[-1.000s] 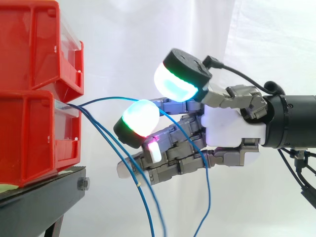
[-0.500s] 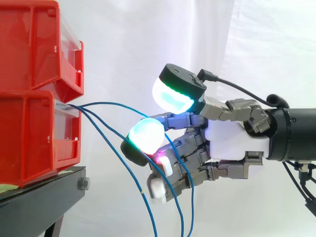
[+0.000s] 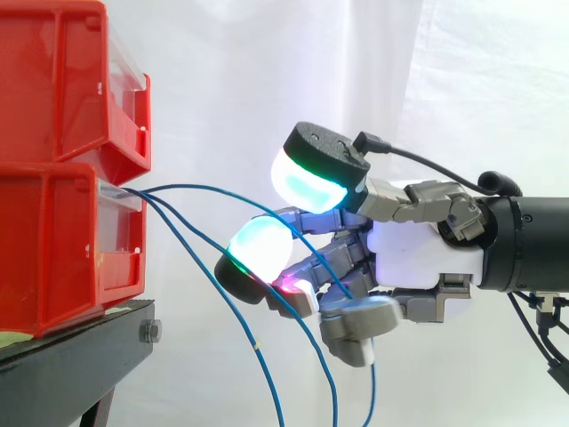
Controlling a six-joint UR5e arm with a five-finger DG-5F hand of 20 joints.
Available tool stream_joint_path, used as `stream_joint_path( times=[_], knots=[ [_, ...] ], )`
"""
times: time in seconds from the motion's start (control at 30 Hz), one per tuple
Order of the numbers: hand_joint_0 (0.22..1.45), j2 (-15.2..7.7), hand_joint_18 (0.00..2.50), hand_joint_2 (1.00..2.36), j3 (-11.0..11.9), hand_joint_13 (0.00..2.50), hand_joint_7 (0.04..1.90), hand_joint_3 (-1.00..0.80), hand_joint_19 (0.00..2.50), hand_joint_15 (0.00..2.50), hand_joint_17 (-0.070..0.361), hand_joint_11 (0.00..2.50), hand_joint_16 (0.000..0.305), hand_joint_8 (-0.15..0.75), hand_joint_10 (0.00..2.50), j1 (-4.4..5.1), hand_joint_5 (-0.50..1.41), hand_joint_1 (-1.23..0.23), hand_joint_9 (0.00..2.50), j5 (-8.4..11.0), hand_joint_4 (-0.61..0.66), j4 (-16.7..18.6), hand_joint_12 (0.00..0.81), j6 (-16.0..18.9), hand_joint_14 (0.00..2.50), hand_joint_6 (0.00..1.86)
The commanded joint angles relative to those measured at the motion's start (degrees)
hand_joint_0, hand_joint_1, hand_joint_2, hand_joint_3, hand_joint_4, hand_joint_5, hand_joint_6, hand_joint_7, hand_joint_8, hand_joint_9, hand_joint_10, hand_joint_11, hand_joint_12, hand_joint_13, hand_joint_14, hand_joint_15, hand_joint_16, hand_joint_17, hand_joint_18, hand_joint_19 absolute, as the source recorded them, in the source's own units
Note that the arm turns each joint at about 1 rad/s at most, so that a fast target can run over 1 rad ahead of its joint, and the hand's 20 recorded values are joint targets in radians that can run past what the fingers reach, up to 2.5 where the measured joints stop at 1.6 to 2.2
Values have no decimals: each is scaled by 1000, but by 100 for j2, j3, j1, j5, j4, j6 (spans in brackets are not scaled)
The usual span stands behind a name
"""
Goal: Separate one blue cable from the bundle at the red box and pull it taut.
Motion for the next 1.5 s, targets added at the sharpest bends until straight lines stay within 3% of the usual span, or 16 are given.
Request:
stream_joint_path(
  times=[0.0, 0.07, 0.1, 0.27, 0.33, 0.5, 0.83, 0.93, 1.1, 1.23, 1.47],
  knots=[
    [571, -11, 1145, 1000, -2, 1113, 977, -500, 1231, 1443, 93, 1411, 41, 327, 284, 37, -157, -601, 850, 126, 125, -12, 332, -88, 886, 820],
    [571, -46, 1181, 1000, -2, 1055, 979, -500, 1280, 1359, 91, 1396, 40, 320, 475, 37, -157, -605, 829, 144, 126, 15, 331, -97, 1274, 819],
    [571, -54, 1219, 1000, -2, 1010, 969, -500, 1339, 1310, 88, 1378, 39, 323, 610, 46, -157, -605, 812, 126, 131, 24, 334, -97, 1588, 820],
    [572, -248, 1267, 1000, 7, 858, 977, -500, 1528, 1268, 84, 1348, 37, 320, 1024, 64, -158, -612, 731, 144, 137, 366, 348, -53, 2271, 820],
    [570, -248, 1286, 1000, 7, 803, 968, -500, 1609, 1310, 85, 1295, 38, 318, 1353, 64, -161, -613, 669, 126, 142, 445, 354, -9, 2489, 822],
    [562, -248, 1322, 1000, 7, 742, 957, -500, 1697, 1301, 84, 1222, 38, 323, 1686, 29, -164, -607, 622, 100, 146, 516, 365, 44, 2500, 825],
    [493, -239, 1391, 1000, 121, 739, 935, -500, 1731, 1241, 101, 1136, 45, 348, 2064, -94, -166, -644, 562, -234, 174, 533, 384, 105, 2500, 832],
    [518, -239, 1393, 1000, 227, 742, 923, -500, 1769, 1259, 92, 1110, 41, 338, 2198, -130, -164, -559, 560, -243, 167, 507, 371, 97, 2500, 840],
    [565, -230, 1418, 1000, 367, 774, 934, -500, 1794, 1297, 78, 1109, 35, 321, 2313, -165, -162, -497, 579, -278, 151, 419, 355, 79, 2500, 855],
    [645, -230, 1426, 1000, 367, 782, 980, -500, 1806, 1325, 76, 1148, 34, 312, 2327, -165, -162, -547, 586, -278, 148, 322, 350, 44, 2500, 874],
    [644, -230, 1427, 1017, 367, 788, 1016, -250, 1816, 1333, 73, 1152, 32, 316, 2377, -156, -159, -677, 581, -296, 150, 314, 355, 35, 2500, 915]
  ],
)
